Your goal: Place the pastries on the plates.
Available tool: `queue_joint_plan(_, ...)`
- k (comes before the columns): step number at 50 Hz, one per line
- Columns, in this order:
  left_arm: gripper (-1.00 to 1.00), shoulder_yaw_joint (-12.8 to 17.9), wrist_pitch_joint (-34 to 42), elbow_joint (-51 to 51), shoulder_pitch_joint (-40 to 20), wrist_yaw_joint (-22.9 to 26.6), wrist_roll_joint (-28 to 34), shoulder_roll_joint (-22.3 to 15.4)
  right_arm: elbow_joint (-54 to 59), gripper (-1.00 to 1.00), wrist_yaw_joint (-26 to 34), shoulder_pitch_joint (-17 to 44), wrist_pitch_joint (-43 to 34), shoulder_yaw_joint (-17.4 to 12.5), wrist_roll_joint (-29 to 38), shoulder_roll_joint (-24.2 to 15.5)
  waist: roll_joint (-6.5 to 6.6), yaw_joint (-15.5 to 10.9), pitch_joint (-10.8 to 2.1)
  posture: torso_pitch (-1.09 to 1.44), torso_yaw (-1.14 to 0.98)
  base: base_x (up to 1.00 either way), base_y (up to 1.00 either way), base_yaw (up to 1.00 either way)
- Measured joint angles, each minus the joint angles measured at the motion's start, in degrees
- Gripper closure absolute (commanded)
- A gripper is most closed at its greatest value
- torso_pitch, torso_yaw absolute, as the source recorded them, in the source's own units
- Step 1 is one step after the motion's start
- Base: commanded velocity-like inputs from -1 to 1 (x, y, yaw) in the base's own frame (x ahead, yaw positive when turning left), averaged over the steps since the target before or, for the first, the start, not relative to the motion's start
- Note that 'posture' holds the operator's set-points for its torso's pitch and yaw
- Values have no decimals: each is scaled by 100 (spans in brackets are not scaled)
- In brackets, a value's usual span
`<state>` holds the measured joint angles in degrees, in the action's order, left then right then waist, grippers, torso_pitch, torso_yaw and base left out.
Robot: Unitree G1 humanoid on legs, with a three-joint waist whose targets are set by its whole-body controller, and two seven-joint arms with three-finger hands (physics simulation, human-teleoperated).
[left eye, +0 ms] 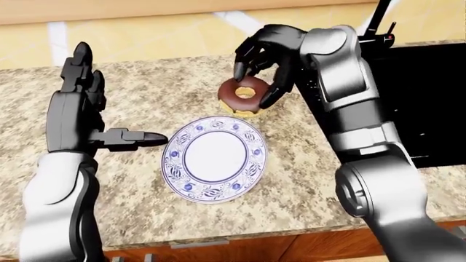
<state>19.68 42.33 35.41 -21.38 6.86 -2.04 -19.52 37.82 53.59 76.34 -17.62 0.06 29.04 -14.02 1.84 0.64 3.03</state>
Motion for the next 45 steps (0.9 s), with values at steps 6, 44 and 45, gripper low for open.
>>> queue_joint_plan(6,-100,-22,75,78,-46,13,-27,-22,-549,36,545,-164,-32,102,-5,232,32,18,5,0,0,0,0,0)
queue_joint_plan(44,-100,4,-57,-63,30,30,19,-3,-699,23,1318,-753,631,369,157,989,97,75,-44,0,0,0,0,0)
queue_joint_plan(45,-100,11,-60,-56,43,32,15,-1,-696,22,1315,-776,652,378,174,1004,98,75,-43,0,0,0,0,0)
